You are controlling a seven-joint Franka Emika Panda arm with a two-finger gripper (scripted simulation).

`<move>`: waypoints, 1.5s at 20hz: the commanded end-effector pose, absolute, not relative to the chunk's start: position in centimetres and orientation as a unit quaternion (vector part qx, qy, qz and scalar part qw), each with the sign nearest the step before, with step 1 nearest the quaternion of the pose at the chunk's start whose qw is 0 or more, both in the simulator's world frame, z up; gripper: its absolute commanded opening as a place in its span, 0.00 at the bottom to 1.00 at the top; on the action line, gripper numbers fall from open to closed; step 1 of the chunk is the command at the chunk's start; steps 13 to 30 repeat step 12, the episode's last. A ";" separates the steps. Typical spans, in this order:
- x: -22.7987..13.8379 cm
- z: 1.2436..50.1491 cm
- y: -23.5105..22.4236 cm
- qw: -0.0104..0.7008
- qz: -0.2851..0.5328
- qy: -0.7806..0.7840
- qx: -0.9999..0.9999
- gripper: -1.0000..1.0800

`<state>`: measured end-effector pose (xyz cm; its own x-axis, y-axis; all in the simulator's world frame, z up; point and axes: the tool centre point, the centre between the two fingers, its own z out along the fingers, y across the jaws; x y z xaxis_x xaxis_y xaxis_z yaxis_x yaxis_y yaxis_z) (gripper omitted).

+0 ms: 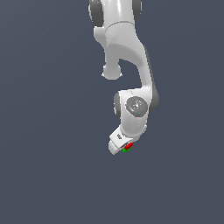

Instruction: Stack the red cube on top of the green cube.

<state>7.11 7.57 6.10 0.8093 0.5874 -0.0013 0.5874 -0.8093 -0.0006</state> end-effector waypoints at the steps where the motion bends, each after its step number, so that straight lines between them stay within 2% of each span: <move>1: 7.0 6.0 7.2 0.000 0.000 -0.309 -0.951 0.00; 2: 7.0 6.0 7.2 0.000 0.000 -0.309 -0.951 0.00; 3: 7.0 6.0 7.2 0.000 0.000 -0.309 -0.951 0.96; 30: 7.0 6.0 7.2 0.000 0.000 -0.309 -0.951 0.96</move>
